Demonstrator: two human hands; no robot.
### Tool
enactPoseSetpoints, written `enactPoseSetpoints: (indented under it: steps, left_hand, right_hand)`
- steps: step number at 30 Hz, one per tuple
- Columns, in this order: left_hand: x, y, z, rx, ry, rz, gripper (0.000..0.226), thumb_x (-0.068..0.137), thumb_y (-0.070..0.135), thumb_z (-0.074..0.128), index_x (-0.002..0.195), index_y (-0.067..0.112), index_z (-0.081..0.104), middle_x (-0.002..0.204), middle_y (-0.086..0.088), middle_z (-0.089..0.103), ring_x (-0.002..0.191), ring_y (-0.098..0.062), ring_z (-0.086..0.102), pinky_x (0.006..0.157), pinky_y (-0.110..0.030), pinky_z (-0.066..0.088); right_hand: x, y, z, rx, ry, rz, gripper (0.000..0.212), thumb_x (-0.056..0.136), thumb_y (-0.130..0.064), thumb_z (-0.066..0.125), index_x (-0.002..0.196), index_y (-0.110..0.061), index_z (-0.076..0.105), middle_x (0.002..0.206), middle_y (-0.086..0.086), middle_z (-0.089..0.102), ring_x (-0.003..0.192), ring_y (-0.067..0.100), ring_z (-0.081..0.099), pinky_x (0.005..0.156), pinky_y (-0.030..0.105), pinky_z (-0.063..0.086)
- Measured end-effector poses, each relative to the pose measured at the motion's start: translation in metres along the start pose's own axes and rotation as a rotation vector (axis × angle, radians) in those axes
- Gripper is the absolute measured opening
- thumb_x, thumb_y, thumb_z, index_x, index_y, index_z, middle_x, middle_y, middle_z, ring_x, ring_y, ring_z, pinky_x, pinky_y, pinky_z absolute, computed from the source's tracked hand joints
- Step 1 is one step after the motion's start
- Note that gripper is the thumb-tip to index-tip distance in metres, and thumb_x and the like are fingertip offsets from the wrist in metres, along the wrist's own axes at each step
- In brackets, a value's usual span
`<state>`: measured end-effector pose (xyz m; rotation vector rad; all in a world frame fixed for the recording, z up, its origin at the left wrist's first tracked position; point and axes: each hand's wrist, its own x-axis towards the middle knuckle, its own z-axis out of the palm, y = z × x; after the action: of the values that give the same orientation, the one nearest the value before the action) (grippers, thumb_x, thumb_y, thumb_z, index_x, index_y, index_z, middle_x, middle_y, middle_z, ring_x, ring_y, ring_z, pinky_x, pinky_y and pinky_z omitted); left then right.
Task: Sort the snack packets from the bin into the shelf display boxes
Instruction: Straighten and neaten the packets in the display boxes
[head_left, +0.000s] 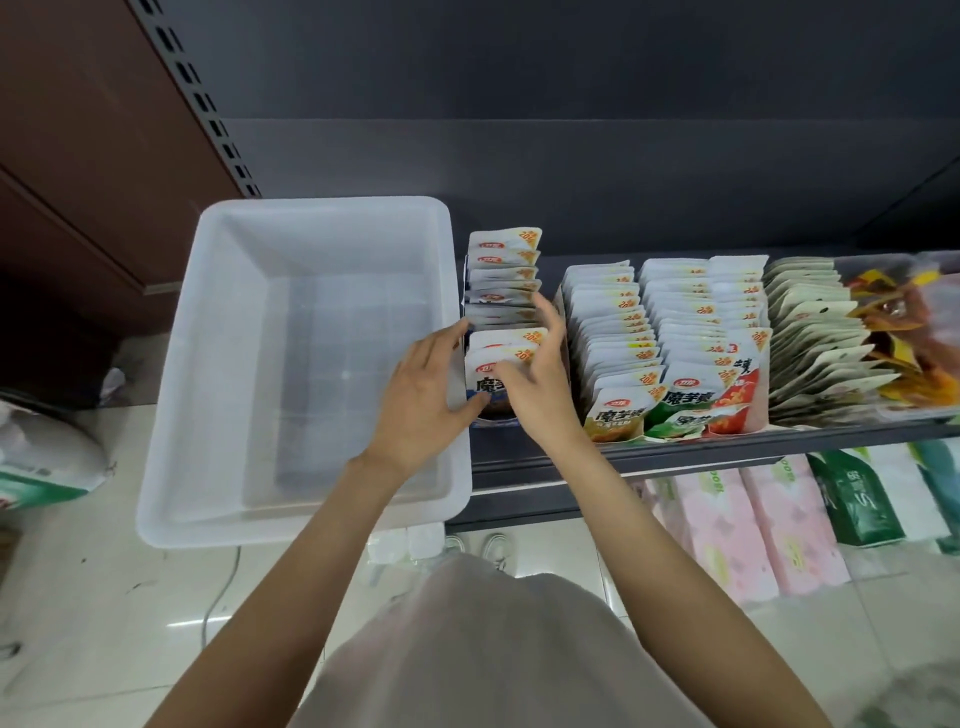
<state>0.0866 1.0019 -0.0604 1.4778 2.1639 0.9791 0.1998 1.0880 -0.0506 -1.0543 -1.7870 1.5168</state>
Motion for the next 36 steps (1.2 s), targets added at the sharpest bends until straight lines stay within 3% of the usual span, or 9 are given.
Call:
enactPoseSetpoints:
  steps: [5,9,13,17,22,26,29,32,36]
  left_hand:
    - [0.017,0.008,0.009,-0.035,0.016,-0.052,0.065,0.091,0.023,0.059,0.146,0.011,0.026,0.148,-0.006,0.035,0.135,-0.019,0.031,0.112,-0.033,0.027]
    - [0.016,0.025,0.022,-0.120,-0.037,-0.125,0.058,0.100,0.024,0.037,0.150,0.013,0.010,0.153,-0.003,0.026,0.142,-0.017,0.022,0.118,-0.038,0.016]
    - [-0.001,0.043,0.023,-0.155,-0.041,-0.160,0.055,0.102,0.024,0.032,0.150,0.016,0.007,0.151,0.000,0.031,0.138,-0.017,0.027,0.111,-0.030,0.027]
    - [-0.025,0.051,0.022,-0.168,-0.040,-0.159,0.055,0.101,0.026,0.034,0.150,0.018,0.012,0.148,0.001,0.037,0.129,-0.016,0.042,0.102,-0.027,0.036]
    - [-0.032,0.035,0.020,-0.035,-0.001,-0.133,0.063,0.094,0.027,0.055,0.148,0.016,0.024,0.145,-0.003,0.043,0.128,-0.019,0.043,0.106,-0.033,0.036]
    - [-0.018,0.026,0.011,0.199,0.182,-0.071,0.075,0.078,0.038,0.072,0.140,0.010,0.039,0.142,-0.010,0.044,0.127,-0.026,0.041,0.104,-0.039,0.036]
    - [-0.020,0.043,0.008,-0.222,0.074,-0.146,0.077,0.083,0.015,0.070,0.147,0.016,0.026,0.148,-0.002,0.036,0.133,-0.014,0.036,0.106,-0.017,0.032]
    - [-0.031,0.061,0.012,-0.794,-0.002,-0.309,0.069,0.091,0.007,0.057,0.147,0.026,0.022,0.138,0.018,0.043,0.124,0.005,0.044,0.094,-0.007,0.039]
    - [-0.030,0.066,0.019,-0.968,0.096,-0.436,0.045,0.099,0.019,0.042,0.142,0.034,0.032,0.124,0.029,0.049,0.111,0.017,0.048,0.086,-0.006,0.042]
  right_hand:
    - [0.004,0.001,0.004,0.080,0.021,0.071,0.092,0.081,0.002,0.051,0.144,-0.041,-0.001,0.143,0.000,0.039,0.125,0.010,0.046,0.097,0.019,0.044]
    - [-0.001,0.008,0.001,0.066,0.038,0.122,0.085,0.088,0.002,0.049,0.149,-0.029,-0.002,0.143,0.000,0.040,0.122,0.003,0.047,0.097,0.013,0.040]
    - [-0.008,0.003,-0.006,0.015,0.022,0.145,0.074,0.092,0.000,0.042,0.150,-0.024,0.002,0.139,0.000,0.047,0.116,0.005,0.050,0.091,0.012,0.040]
    - [-0.028,0.002,-0.011,-0.072,0.021,0.154,0.070,0.094,-0.007,0.041,0.151,-0.025,0.004,0.136,-0.002,0.050,0.114,0.009,0.053,0.092,0.018,0.043]
    - [-0.049,-0.001,-0.018,-0.265,-0.029,0.073,0.084,0.091,-0.001,0.051,0.151,-0.027,-0.002,0.143,-0.002,0.045,0.102,-0.001,0.057,0.077,0.000,0.040]
    - [-0.050,-0.005,-0.021,-0.661,-0.027,-0.135,0.079,0.095,-0.009,0.050,0.151,-0.028,-0.003,0.159,0.007,0.011,0.112,0.025,0.058,0.068,0.020,0.048]
    - [-0.049,-0.004,-0.021,-0.721,-0.073,-0.185,0.081,0.093,-0.007,0.051,0.151,-0.025,-0.002,0.159,0.010,0.008,0.131,0.029,0.042,0.081,0.033,0.053]
    - [-0.055,0.000,-0.024,-0.551,-0.109,-0.157,0.084,0.089,-0.003,0.056,0.151,-0.026,0.005,0.159,0.005,0.011,0.136,0.015,0.033,0.096,0.017,0.041]
    - [-0.067,0.002,-0.020,-0.221,-0.085,-0.036,0.093,0.085,0.005,0.060,0.147,-0.034,0.003,0.150,-0.013,0.030,0.135,0.000,0.033,0.109,0.023,0.035]
